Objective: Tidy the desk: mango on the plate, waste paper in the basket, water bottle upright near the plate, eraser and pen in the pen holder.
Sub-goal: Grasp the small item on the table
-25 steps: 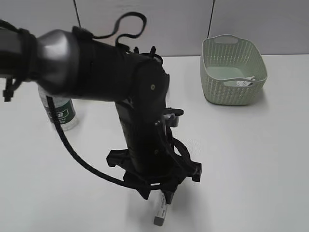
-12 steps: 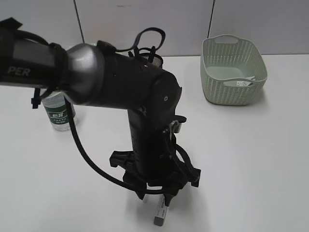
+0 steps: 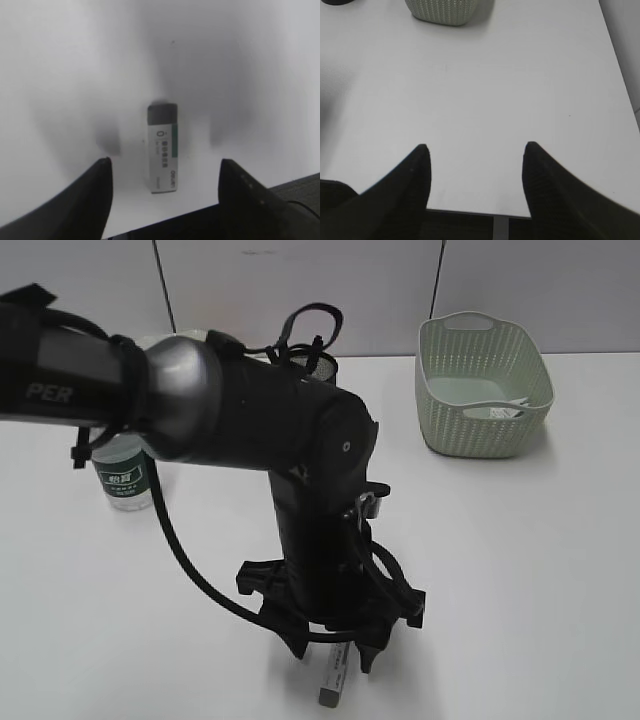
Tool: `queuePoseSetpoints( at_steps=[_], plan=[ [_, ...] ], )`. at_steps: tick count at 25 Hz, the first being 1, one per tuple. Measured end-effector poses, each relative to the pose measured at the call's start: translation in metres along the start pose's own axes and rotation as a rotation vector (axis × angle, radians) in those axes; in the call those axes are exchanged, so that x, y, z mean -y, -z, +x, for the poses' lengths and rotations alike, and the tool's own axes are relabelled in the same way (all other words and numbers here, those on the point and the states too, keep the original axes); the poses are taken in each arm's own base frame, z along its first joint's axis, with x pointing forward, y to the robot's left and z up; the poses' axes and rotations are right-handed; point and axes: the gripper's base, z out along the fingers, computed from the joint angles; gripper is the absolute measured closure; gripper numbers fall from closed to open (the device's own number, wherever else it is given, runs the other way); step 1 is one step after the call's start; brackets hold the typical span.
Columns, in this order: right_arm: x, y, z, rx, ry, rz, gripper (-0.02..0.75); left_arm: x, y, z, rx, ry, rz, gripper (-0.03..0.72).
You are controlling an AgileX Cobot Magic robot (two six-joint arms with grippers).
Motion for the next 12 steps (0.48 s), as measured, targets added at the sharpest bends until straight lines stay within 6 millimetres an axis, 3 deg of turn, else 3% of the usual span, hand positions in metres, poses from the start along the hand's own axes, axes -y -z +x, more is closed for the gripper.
queuePoseSetpoints(
  at_steps=[4,12],
  plan=[
    [0.0,-0.001,0.0,0.0,0.001,0.0,0.272,-0.001,-0.011,-0.002,-0.014,0.004,-0.012,0.187],
    [0.0,-0.001,0.0,0.0,0.001,0.0,0.272,-0.001,-0.013,-0.002,-0.02,0.008,-0.012,0.218]
  ],
)
